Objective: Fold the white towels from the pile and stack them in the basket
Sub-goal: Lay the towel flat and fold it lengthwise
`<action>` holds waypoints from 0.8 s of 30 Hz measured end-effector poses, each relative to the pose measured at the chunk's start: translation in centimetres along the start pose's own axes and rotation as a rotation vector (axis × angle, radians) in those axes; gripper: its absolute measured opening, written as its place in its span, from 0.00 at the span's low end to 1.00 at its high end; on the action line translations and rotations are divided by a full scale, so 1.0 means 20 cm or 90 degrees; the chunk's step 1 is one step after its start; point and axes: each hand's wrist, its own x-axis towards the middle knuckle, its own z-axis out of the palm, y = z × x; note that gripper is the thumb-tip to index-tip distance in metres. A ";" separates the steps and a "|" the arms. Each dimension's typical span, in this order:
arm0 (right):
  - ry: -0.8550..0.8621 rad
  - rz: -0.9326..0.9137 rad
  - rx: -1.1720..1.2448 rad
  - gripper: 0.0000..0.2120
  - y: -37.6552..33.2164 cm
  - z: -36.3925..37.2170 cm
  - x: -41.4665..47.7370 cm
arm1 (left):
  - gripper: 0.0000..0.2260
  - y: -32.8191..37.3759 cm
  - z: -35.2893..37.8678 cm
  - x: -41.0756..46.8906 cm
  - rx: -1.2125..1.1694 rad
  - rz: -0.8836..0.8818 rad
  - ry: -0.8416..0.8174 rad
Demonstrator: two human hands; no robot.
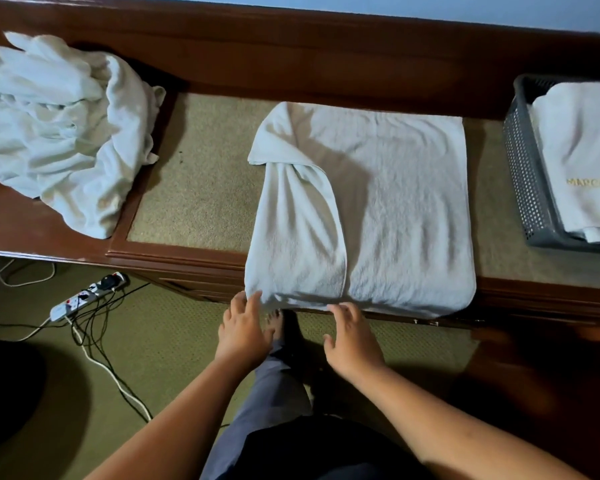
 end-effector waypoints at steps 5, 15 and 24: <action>0.058 -0.011 -0.028 0.32 -0.10 -0.10 0.26 | 0.29 0.03 -0.10 0.20 -0.078 0.054 0.083; 0.176 0.145 0.012 0.38 -0.28 -0.39 1.15 | 0.13 0.23 -0.40 1.03 -0.596 -0.194 0.067; 0.108 0.059 -0.051 0.21 -0.45 -0.72 1.75 | 0.15 0.48 -0.56 1.67 -0.630 -0.175 -0.101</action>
